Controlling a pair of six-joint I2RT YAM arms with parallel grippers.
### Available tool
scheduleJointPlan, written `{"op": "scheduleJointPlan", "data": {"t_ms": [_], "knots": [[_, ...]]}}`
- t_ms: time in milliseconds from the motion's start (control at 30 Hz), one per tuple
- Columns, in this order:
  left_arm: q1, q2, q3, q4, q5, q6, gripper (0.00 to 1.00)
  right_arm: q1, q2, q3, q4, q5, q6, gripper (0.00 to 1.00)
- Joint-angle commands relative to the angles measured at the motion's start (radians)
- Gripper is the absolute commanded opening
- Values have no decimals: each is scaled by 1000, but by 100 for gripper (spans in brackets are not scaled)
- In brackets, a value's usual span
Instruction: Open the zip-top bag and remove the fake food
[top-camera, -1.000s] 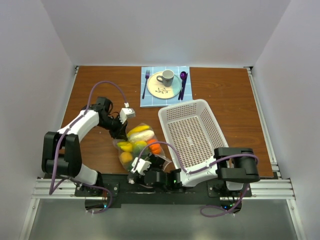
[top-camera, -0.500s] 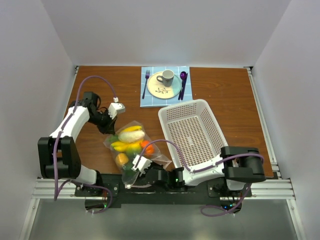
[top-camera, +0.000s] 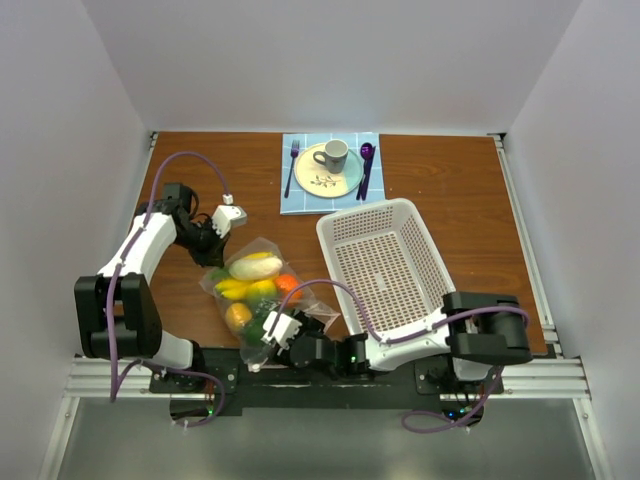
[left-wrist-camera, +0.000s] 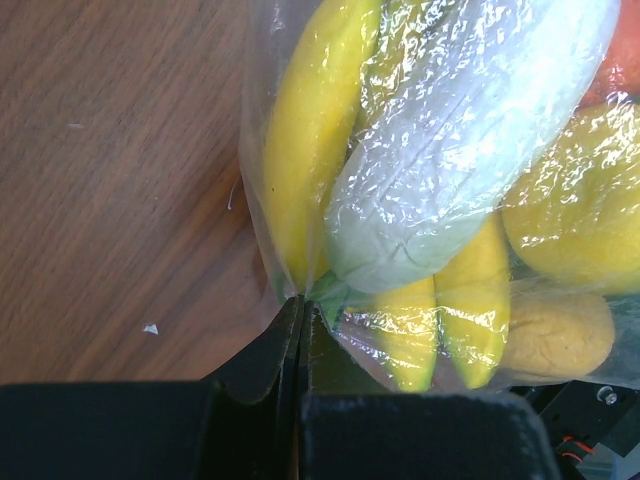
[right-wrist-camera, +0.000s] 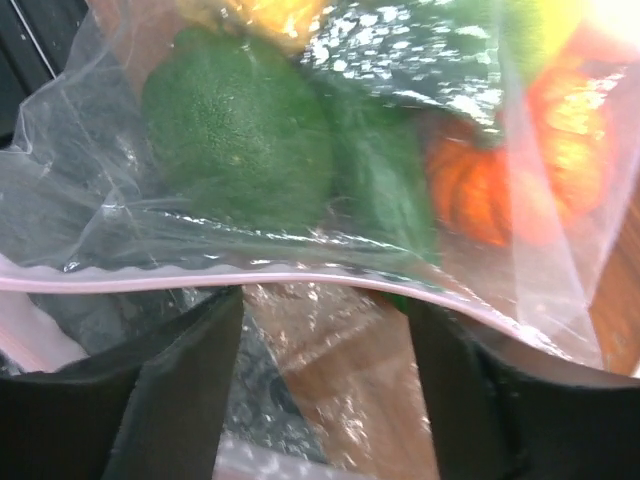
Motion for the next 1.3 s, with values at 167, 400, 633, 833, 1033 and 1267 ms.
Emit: {"op": "scheduleJointPlan", "data": {"t_ms": [167, 400, 633, 833, 1033, 1267], "knots": [[5, -7, -25, 13, 0, 30, 0, -49, 75, 4, 234, 19, -60, 99], [2, -7, -29, 5, -8, 68, 0, -160, 132, 53, 216, -88, -50, 98], [1, -9, -34, 8, -19, 81, 0, -207, 185, 40, 191, -271, 15, 76], [1, 16, -28, 36, -48, 44, 0, -207, 152, 27, 145, -360, 39, 12], [1, 14, -31, 146, -149, -57, 0, -207, 58, -14, 87, -403, 73, 0], [5, 54, -37, 232, -255, -132, 0, -206, -112, -69, -19, -445, 119, 0]]}}
